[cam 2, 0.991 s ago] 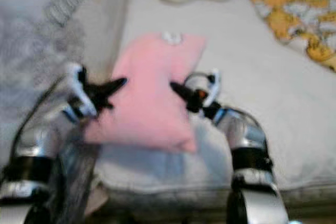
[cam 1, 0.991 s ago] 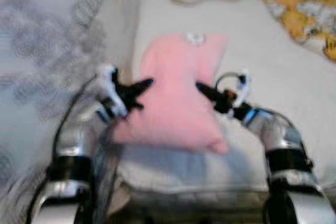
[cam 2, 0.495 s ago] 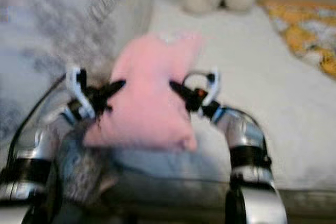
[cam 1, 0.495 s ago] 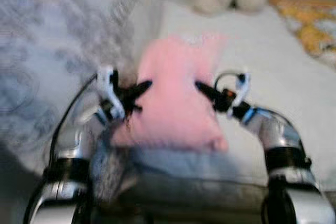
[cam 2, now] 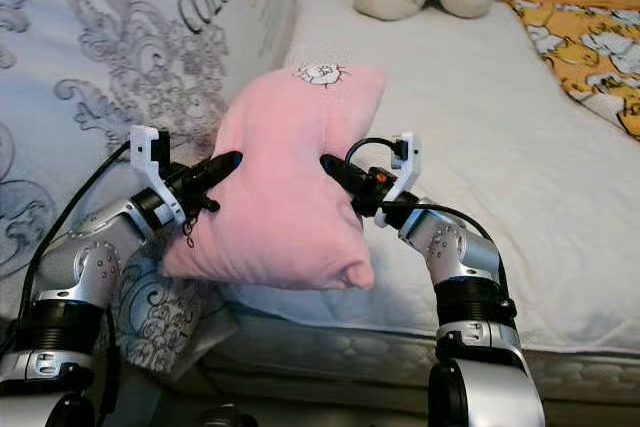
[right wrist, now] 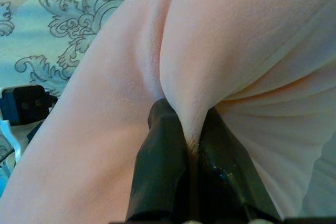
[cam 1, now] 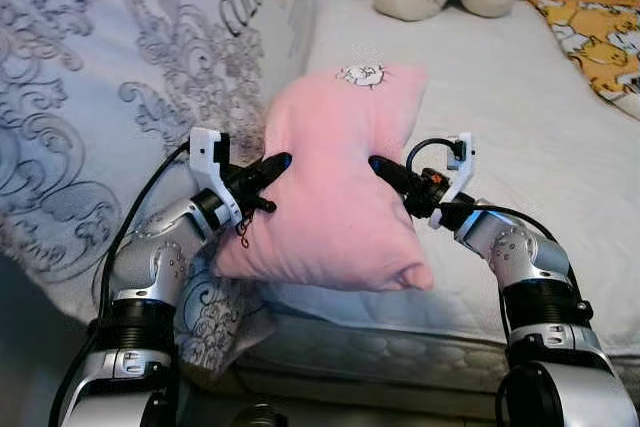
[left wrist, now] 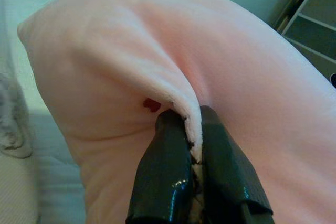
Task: Clean up the room
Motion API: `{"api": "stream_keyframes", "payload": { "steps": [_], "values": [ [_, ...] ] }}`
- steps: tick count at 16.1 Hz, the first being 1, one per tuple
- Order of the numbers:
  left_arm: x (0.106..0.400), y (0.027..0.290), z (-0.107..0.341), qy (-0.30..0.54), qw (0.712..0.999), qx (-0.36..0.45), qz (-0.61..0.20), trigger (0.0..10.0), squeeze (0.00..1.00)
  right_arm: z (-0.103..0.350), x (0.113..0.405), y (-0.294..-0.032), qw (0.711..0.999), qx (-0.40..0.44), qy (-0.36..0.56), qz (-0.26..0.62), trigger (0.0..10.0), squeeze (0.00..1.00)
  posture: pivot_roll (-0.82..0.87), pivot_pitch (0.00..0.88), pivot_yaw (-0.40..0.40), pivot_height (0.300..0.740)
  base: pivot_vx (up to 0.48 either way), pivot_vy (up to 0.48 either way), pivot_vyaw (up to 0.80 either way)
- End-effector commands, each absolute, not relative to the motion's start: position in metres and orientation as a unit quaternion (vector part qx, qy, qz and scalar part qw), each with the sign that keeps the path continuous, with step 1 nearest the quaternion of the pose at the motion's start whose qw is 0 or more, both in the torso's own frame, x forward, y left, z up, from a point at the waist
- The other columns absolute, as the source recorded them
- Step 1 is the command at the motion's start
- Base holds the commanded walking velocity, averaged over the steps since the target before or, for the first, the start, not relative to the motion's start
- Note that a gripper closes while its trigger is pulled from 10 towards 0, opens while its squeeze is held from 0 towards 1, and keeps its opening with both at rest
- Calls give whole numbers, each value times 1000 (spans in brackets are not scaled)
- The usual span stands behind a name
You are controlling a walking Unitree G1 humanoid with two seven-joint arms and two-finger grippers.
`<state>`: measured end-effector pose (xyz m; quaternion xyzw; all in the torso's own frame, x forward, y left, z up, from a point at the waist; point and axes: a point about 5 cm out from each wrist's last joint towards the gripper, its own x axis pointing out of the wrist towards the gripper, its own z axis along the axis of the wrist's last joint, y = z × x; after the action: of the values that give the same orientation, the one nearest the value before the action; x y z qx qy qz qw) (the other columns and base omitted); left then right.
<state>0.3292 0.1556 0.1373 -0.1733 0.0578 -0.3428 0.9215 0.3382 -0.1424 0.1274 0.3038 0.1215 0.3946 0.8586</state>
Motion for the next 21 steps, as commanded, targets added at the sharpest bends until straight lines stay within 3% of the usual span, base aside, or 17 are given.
{"api": "stream_keyframes", "payload": {
  "steps": [1, 11, 15, 21],
  "values": [
    [331, 148, 142, 51, 920, -158, -355, 10000, 0, 134, 338, -135, 850, 307, 106, 415, 10000, 0, -47, 0, 56, 740, 0, 0, 0],
    [334, 149, 144, 43, 922, -157, -350, 10000, 0, 135, 338, -136, 854, 301, 102, 412, 10000, 0, -53, 0, 62, 740, 0, 0, 0],
    [335, 149, 145, 41, 922, -160, -349, 10000, 0, 135, 337, -135, 855, 290, 102, 419, 10000, 0, -52, 0, 63, 740, 0, 0, 759],
    [336, 149, 145, 42, 921, -161, -353, 10000, 0, 135, 338, -137, 853, 302, 102, 413, 10000, 0, -54, 0, 66, 740, 310, 0, 0]
  ]
}}
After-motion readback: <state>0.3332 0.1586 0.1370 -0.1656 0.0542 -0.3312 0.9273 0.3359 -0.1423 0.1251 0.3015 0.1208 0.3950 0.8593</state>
